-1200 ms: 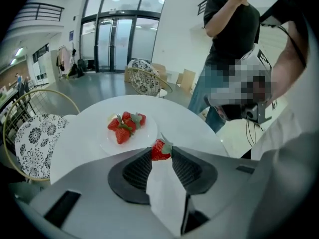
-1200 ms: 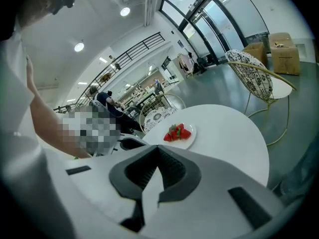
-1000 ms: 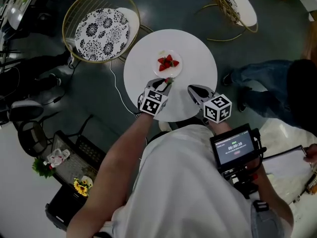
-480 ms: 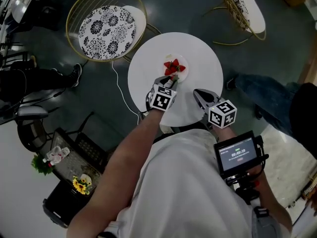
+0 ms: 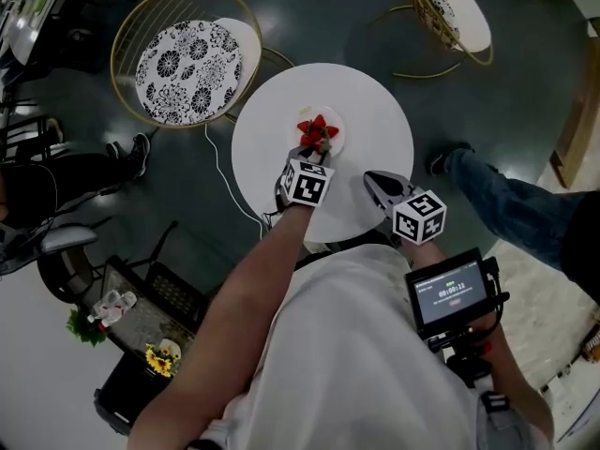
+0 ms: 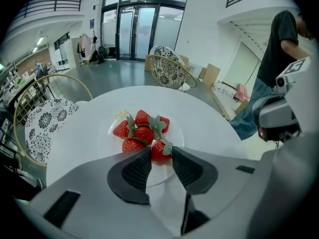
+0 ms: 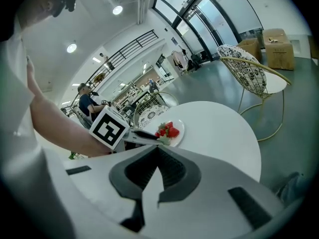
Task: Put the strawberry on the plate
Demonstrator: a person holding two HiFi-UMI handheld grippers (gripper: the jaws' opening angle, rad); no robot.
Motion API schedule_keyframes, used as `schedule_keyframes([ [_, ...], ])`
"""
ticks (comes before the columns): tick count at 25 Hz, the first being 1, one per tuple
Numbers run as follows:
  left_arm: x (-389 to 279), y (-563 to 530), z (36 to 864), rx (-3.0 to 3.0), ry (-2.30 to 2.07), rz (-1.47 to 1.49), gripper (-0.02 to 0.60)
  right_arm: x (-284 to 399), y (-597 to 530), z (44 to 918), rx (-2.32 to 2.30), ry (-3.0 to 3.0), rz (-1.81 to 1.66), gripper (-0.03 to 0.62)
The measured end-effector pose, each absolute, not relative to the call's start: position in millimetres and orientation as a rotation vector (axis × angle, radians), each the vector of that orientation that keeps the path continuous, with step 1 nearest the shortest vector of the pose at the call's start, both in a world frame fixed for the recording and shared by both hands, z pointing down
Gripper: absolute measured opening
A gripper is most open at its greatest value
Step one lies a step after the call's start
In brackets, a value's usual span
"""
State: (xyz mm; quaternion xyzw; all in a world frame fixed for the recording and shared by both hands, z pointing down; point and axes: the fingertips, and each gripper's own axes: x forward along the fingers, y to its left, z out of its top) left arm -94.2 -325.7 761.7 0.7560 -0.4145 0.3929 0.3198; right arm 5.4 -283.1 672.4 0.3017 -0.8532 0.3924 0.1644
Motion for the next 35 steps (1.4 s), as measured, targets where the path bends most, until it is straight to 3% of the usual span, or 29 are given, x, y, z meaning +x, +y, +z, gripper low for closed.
schedule_keyframes([
  [22, -119.0, -292.7, 711.8, 2.110, -1.119, 0.780, 0.132, -3.8, -290.9, 664.1, 0.846, -2.512, 1.061, 0.006],
  [28, -145.2, -262.1, 695.3, 2.097, -1.213, 0.696, 0.013, -14.2, -276.2, 656.6, 0.813, -2.550, 1.036, 0.006],
  [35, -181.2, -170.0, 608.9, 2.239, -1.303, 0.490, 0.008, -41.6, -196.0, 591.6, 0.832, -2.624, 0.902, 0.006],
])
